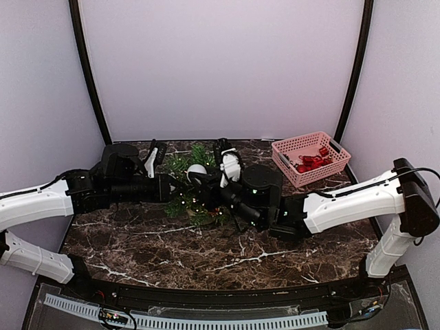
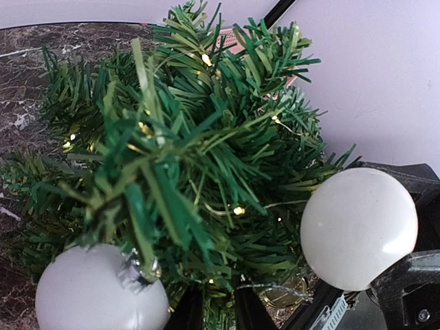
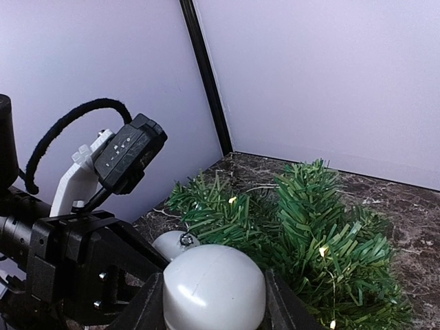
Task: Decorate the small christmas tree
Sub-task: Hang the ornament ball on the branch.
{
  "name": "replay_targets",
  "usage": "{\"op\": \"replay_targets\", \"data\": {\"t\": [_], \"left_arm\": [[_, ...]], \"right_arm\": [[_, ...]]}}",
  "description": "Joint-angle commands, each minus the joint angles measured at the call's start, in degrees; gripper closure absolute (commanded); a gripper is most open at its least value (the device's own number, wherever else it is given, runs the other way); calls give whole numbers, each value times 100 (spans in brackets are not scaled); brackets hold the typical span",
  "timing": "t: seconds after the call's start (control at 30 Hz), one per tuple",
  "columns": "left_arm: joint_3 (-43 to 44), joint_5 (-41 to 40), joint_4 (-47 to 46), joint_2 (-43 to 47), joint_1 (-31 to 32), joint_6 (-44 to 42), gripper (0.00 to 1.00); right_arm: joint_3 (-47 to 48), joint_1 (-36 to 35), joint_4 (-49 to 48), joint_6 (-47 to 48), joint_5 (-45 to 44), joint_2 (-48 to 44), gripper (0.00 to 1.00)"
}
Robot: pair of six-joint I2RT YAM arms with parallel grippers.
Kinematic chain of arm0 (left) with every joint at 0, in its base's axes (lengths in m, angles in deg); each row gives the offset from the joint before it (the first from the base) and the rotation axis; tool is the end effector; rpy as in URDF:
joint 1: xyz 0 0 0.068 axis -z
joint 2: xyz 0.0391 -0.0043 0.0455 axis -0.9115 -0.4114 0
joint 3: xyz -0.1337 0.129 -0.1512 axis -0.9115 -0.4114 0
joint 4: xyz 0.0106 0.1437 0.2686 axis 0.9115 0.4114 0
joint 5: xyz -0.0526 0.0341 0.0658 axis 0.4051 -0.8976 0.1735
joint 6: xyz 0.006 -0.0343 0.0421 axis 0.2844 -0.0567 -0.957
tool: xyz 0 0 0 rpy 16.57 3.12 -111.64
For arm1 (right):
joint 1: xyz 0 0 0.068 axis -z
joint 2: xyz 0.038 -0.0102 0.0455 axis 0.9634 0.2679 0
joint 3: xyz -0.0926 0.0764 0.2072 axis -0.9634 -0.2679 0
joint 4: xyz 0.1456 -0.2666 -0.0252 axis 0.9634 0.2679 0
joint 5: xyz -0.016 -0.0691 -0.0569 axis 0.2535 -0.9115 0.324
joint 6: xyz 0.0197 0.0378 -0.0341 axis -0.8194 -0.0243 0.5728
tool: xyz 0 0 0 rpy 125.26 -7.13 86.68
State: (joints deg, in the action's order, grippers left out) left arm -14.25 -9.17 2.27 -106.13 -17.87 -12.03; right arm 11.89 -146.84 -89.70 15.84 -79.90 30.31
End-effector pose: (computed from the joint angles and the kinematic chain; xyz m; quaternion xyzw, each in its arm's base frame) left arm 0.2129 -0.2395 0.2521 0.1105 0.8245 -0.3928 0.3921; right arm 0.1427 0.3942 0.2250 -0.1767 0.6836 0.3618 0.6087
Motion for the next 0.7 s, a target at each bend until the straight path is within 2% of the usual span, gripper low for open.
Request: {"op": "replay_targets", "data": {"t": [0.0,0.67], "left_arm": [[-99,-36,-102,85,-34,-27,79],[-283,-141,-42,336,-39,15,74]], "right_arm": [[-91,-52,-397,76,-176,-175,57],[-163,-142,-572,68,-697,-48,56]]}}
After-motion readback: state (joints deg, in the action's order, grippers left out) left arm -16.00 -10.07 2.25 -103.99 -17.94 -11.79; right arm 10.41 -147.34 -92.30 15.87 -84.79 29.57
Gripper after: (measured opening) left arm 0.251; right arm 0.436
